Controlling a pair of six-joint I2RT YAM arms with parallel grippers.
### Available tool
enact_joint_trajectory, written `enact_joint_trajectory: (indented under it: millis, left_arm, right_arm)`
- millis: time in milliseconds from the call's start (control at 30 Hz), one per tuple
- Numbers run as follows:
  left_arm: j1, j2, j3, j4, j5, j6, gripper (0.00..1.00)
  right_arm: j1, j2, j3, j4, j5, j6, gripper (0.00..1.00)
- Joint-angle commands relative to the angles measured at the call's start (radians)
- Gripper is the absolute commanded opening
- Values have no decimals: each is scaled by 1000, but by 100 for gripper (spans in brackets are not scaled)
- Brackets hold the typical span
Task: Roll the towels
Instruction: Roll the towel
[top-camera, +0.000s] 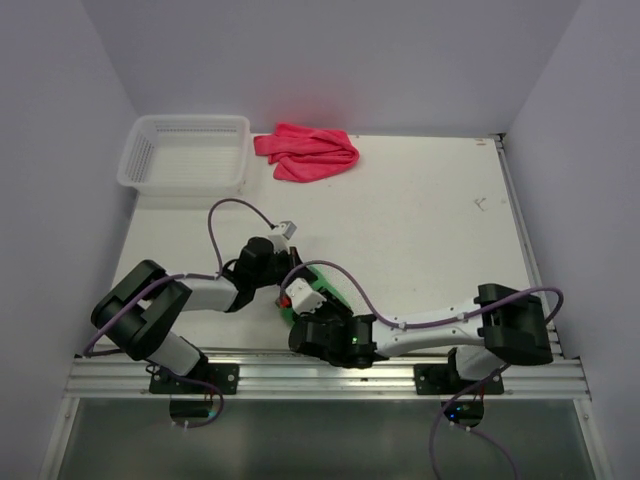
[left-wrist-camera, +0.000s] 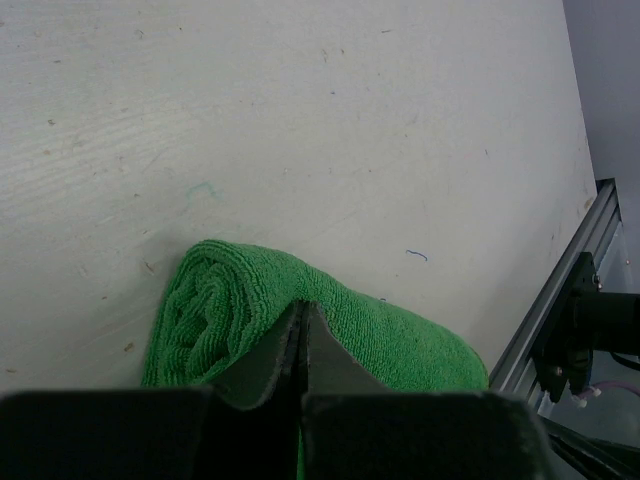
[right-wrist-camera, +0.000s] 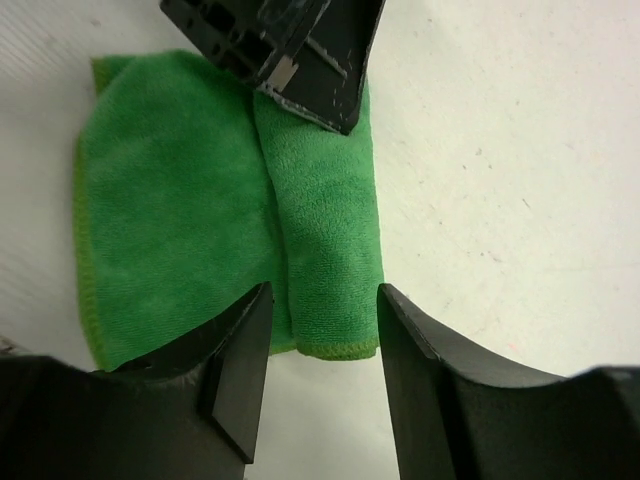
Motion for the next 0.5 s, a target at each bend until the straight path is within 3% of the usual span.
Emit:
enact_joint_trajectory:
  millis: [0,167,267,300,467]
  left_arm:
    - [-3,22,-58,-119,-71,31,0]
    - [-3,16,-77,-111,-62,28,0]
    - [-3,6,-84,-111,-64,27,0]
    - [-3,3,-85,-113,-64,28,0]
    - [-3,-10,-97,-113,-65,25,0]
  right_arm:
    - [-7,-104,-36,54,-74,56,50]
    - [-117,-263,-105,134,-276,128,52]
    - [-284,-332,-180,215,-473,180,53]
    - [-315,-341,-214,237,-575,189,54]
    - [-461,-331,-258,305,-741,245,60]
